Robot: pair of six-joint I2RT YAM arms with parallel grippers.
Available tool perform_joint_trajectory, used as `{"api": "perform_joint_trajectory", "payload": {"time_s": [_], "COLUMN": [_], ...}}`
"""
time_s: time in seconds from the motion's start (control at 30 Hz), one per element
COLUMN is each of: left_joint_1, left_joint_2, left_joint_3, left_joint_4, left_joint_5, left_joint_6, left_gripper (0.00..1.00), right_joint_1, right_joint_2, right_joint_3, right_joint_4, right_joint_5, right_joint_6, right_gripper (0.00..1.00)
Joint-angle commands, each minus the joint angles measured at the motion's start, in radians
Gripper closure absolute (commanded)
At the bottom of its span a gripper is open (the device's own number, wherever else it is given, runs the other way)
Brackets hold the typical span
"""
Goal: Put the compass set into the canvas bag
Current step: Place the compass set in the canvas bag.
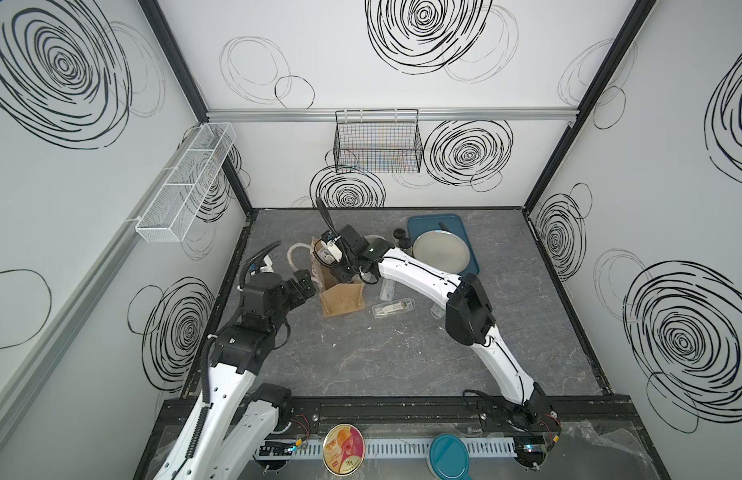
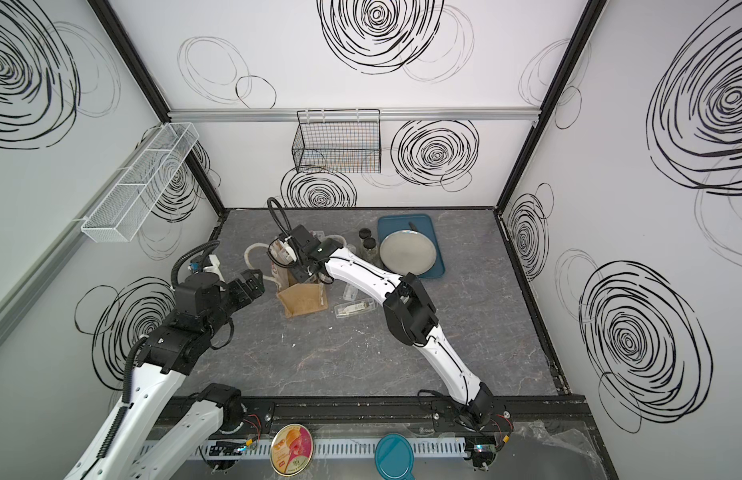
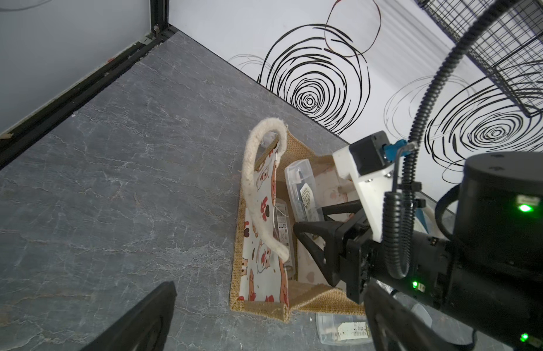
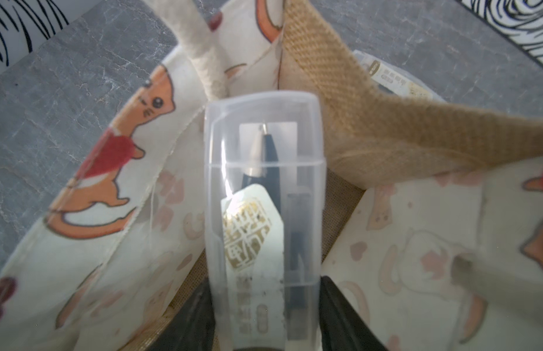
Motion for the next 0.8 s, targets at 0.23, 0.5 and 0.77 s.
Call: {"api": "perform_joint_trajectory", "payload": {"time_s": [0.23, 0.5, 0.77], "left_joint_1": [-0.025, -0.077, -0.196], "left_joint_2": [-0.017, 0.011, 0.023], "left_joint_3": [0.082, 0.136, 0.141], "left_joint_4": [-0.027, -0.048, -0.025], "left_joint_5": [-0.042, -0.069, -0.124], "left_joint_6": [0.039, 0.087, 0.119], "left_gripper": [0.01, 0.01, 0.01], "right_joint_1": [0.009, -0.016, -0.132], "right_joint_2": [-0.046, -0.241, -0.603], "right_joint_3": [0.137, 0.178, -0.181], "right_joint_4": [-0.047, -0.084, -0.128], "right_joint_5": [0.059, 0.12, 0.263], "right_joint_6": [0.028, 0.085, 0.221], "right_gripper": [0.26, 0.24, 0.22]}}
